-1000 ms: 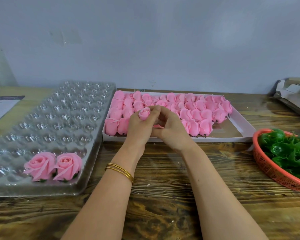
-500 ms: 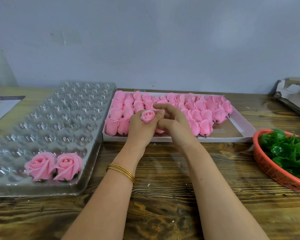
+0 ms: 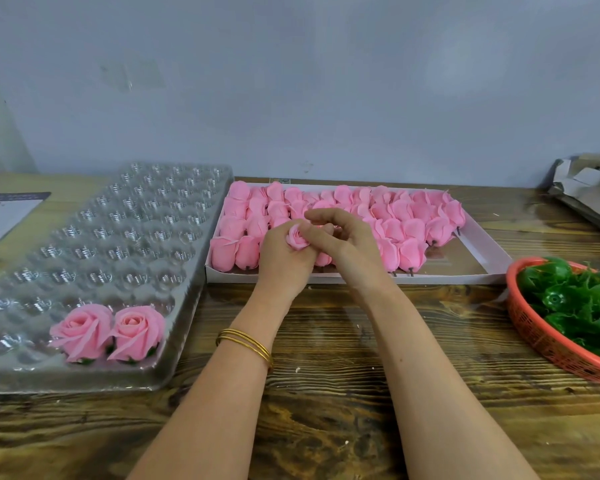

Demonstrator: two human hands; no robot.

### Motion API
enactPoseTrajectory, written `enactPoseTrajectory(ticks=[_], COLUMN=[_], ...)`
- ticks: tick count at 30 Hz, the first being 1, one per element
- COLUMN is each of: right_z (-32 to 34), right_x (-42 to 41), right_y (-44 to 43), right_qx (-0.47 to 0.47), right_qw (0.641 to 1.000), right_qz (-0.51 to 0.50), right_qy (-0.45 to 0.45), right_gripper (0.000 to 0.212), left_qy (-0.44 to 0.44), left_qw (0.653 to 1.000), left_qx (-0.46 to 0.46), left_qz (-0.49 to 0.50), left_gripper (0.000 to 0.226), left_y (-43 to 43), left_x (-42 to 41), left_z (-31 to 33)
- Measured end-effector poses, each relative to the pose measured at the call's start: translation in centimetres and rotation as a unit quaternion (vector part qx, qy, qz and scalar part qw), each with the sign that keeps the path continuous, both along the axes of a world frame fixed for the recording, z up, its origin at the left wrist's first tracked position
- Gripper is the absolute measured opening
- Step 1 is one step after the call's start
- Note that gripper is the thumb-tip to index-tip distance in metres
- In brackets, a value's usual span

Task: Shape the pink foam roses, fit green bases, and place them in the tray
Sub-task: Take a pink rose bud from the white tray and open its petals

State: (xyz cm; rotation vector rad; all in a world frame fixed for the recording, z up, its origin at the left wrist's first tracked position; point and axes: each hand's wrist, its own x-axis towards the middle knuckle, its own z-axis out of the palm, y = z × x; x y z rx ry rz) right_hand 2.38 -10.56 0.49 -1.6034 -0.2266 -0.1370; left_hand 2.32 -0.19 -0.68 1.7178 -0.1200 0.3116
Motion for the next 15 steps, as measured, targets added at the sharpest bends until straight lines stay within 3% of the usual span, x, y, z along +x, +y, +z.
enactPoseTrajectory(ticks=[8, 15], right_z=[-0.12, -0.24], right_x=[-0.11, -0.02], right_y=[0.39, 0.36], right_qx=[-0.020, -0.018], right_qw=[1.000, 1.000], right_qz=[0.001, 0.002], right_qy=[-0.005, -0.006], right_gripper=[0.033, 0.023], left_qy=[0.010, 0.008], left_qw=[1.000, 1.000], left_qx=[-0.005, -0.011], left_qz=[-0.010, -0.014], left_gripper=[0.017, 0.020], left_y=[-0.03, -0.10], left_x=[-0.16, 0.03], left_z=[0.14, -0.19])
